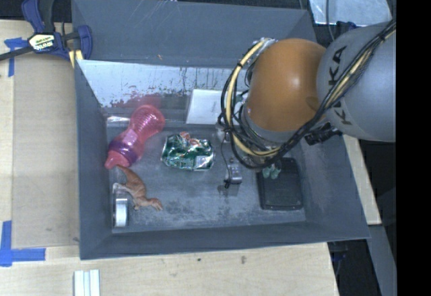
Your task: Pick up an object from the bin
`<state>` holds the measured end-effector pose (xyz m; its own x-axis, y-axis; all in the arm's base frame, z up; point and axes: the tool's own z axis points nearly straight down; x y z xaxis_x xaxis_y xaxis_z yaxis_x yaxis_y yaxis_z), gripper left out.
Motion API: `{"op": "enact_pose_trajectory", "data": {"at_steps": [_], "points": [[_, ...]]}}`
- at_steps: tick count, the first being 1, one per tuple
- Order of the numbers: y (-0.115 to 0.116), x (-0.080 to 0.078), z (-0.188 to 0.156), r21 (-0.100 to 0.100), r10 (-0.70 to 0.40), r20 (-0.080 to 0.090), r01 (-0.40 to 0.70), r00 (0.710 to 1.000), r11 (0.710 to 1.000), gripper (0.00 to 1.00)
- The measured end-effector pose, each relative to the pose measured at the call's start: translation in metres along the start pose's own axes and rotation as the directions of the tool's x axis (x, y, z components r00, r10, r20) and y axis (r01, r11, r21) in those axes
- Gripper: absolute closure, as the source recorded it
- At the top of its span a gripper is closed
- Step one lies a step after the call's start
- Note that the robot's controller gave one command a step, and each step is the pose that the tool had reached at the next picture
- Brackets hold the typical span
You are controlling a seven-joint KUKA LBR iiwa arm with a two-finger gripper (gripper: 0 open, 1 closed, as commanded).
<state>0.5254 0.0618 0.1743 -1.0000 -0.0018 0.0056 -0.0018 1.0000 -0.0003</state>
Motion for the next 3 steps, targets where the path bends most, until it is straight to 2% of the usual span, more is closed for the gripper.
{"op": "enact_pose_trajectory", "data": {"at_steps": [1,2,3], "points": [[0.000,-0.002,-0.005,-0.001,0.002,0.009,-0.002,1.000,1.000,0.00],[0.023,-0.051,0.058,-0.003,0.063,0.014,-0.063,0.998,0.998,0.00],[0.044,-0.087,0.066,-0.003,0.037,0.015,-0.037,0.999,0.999,0.00]]}}
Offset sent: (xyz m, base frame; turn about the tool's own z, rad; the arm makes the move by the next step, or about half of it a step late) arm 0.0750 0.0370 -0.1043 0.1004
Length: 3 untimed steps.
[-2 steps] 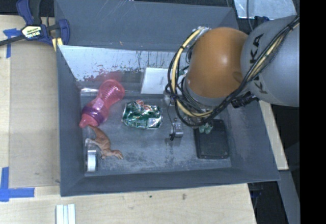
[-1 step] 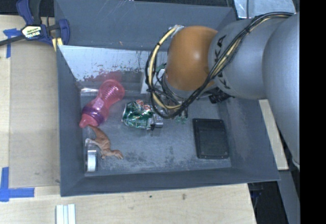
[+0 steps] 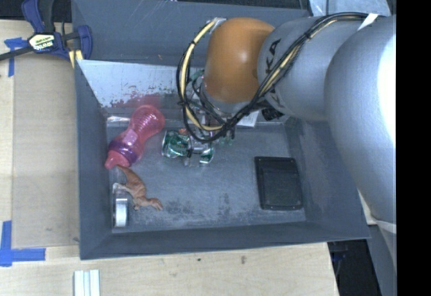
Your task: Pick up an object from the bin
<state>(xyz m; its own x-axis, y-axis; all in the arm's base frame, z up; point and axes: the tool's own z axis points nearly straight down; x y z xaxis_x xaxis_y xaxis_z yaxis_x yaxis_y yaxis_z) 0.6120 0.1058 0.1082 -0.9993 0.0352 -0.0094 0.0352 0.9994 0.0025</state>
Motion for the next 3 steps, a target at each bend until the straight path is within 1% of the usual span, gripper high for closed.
{"op": "enact_pose_trajectory", "data": {"at_steps": [1,2,3], "points": [[-0.009,0.009,0.005,0.001,0.058,-0.001,-0.058,0.998,0.998,0.00],[-0.012,-0.009,0.036,-0.001,0.025,0.002,-0.025,1.000,1.000,0.00],[-0.025,-0.011,0.038,0.000,0.129,0.001,-0.129,0.992,0.992,1.00]]}}
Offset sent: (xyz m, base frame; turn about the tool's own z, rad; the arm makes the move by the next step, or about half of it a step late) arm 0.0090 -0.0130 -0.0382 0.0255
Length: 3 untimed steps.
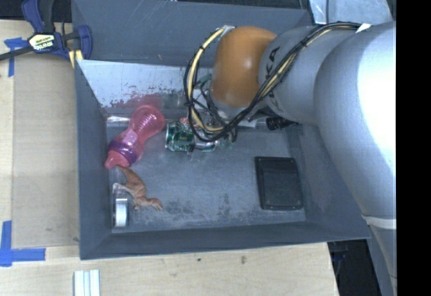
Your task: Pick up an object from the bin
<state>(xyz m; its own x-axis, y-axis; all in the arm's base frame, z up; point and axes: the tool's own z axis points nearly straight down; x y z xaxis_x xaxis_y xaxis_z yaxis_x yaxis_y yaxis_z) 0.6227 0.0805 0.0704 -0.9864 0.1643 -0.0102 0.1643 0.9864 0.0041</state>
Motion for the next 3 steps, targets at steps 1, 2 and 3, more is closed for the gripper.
{"op": "enact_pose_trajectory", "data": {"at_steps": [1,2,3], "points": [[0.0000,0.0000,0.0000,0.000,0.000,0.000,0.000,1.000,1.000,1.00],[0.0000,0.0001,-0.0004,0.000,0.000,0.000,0.000,1.000,1.000,1.00],[-0.0002,0.0006,-0.0044,0.000,0.000,-0.001,0.000,1.000,1.000,1.00]]}}
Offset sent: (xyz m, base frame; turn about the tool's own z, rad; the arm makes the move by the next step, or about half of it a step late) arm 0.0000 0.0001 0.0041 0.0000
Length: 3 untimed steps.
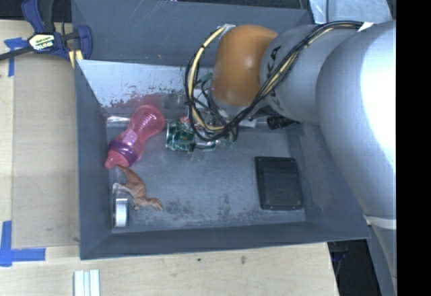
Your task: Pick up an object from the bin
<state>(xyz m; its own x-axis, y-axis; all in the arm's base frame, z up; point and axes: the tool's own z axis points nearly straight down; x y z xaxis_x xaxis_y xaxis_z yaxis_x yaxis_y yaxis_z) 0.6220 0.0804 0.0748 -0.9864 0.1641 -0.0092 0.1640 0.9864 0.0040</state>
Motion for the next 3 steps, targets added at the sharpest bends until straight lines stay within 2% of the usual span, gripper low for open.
{"op": "enact_pose_trajectory", "data": {"at_steps": [2,3], "points": [[0.000,-0.001,-0.022,-0.001,0.000,0.002,0.000,1.000,1.000,1.00],[0.000,0.000,-0.034,0.000,0.000,-0.002,0.000,1.000,1.000,1.00]]}}
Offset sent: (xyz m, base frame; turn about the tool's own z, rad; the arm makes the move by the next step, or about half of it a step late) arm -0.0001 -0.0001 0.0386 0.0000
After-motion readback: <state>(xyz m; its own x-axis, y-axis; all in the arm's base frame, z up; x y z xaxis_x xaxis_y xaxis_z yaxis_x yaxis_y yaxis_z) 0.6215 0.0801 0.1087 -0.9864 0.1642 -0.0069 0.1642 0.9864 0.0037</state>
